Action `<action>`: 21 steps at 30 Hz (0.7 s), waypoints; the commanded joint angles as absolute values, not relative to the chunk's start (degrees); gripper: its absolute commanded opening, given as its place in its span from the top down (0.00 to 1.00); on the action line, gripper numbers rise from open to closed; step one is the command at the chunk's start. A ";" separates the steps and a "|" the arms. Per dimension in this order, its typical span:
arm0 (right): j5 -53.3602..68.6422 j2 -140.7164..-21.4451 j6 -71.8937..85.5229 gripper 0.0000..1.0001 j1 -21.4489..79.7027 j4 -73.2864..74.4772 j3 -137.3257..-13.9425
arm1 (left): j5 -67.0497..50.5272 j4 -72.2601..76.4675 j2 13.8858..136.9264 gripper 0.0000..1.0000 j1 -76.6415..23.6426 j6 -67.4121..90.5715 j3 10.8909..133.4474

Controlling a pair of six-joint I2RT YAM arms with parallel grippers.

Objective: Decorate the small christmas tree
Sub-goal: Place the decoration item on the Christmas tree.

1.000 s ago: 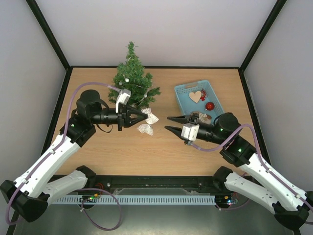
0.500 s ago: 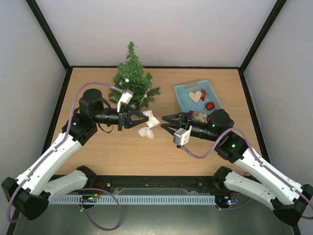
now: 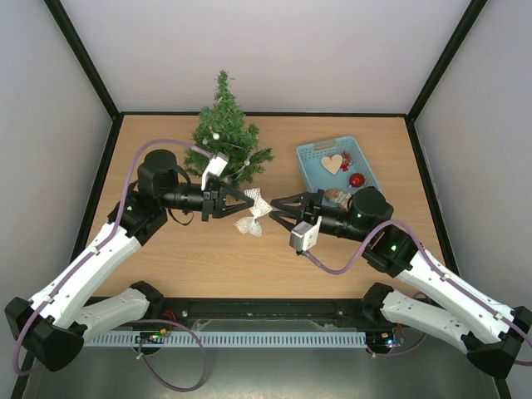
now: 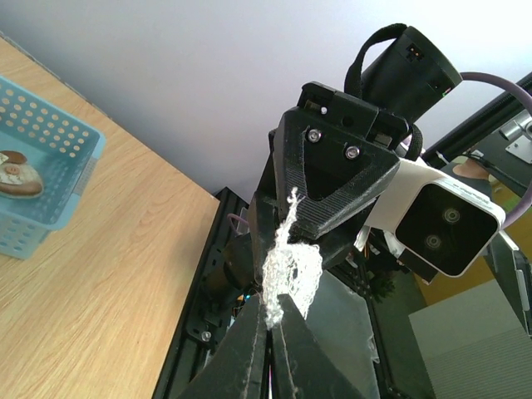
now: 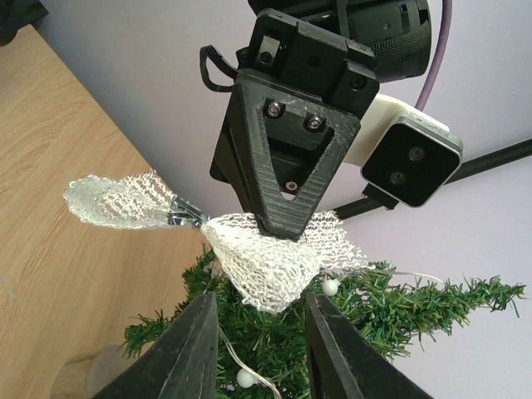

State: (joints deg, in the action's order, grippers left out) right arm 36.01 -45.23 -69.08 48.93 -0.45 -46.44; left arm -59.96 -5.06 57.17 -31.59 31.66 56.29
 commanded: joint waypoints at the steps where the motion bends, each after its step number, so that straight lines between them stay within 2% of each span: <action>1: 35.22 -45.23 -70.18 0.72 49.70 -3.04 -47.56 | -61.43 -4.75 57.40 0.98 -31.90 32.14 57.92; 13: 33.89 -45.35 -71.50 0.76 51.00 -2.25 -47.82 | -61.44 -5.45 57.74 0.98 -31.89 32.46 58.00; 16: 33.60 -45.52 -71.83 0.80 51.22 -1.92 -48.06 | -61.43 -5.58 57.83 0.98 -31.86 32.56 58.09; 19: 33.30 -45.61 -71.98 0.97 51.48 -1.48 -48.36 | -61.44 -5.94 57.96 0.98 -31.82 32.61 58.39; 21: 33.23 -45.70 -71.85 0.98 51.43 -0.97 -48.54 | -61.25 -6.33 58.01 0.97 -31.85 32.56 58.71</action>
